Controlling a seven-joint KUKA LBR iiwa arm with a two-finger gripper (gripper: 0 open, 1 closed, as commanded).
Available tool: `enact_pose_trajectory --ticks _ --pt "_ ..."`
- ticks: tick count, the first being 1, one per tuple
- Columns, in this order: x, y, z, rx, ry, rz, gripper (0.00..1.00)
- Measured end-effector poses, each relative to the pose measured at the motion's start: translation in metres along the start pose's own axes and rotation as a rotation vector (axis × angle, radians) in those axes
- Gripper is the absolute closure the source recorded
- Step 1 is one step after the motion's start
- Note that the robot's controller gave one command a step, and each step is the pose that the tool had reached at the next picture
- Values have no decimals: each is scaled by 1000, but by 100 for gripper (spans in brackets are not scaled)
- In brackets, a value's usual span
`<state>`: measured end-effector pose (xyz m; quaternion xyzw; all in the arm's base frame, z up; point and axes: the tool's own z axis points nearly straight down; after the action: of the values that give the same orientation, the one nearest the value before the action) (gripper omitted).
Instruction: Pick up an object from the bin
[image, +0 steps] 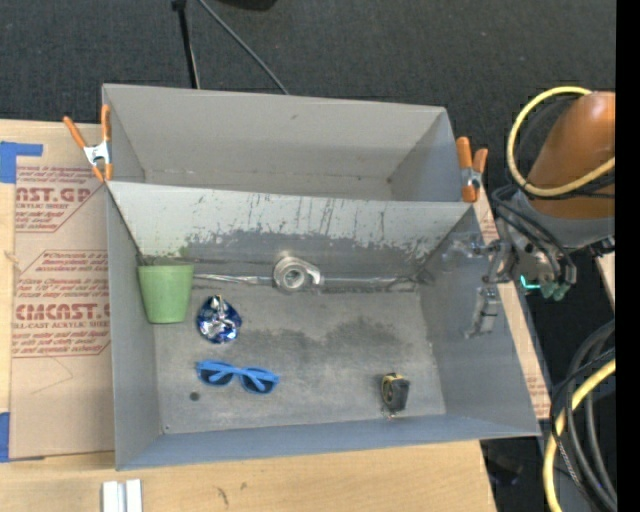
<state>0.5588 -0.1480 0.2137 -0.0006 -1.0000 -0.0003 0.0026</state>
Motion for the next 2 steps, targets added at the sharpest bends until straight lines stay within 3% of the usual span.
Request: enact_pose_trajectory --ticks 1,2 --pt "70 52 103 -3 2 -226 0" --pt "71 63 143 4 -17 -472 0"
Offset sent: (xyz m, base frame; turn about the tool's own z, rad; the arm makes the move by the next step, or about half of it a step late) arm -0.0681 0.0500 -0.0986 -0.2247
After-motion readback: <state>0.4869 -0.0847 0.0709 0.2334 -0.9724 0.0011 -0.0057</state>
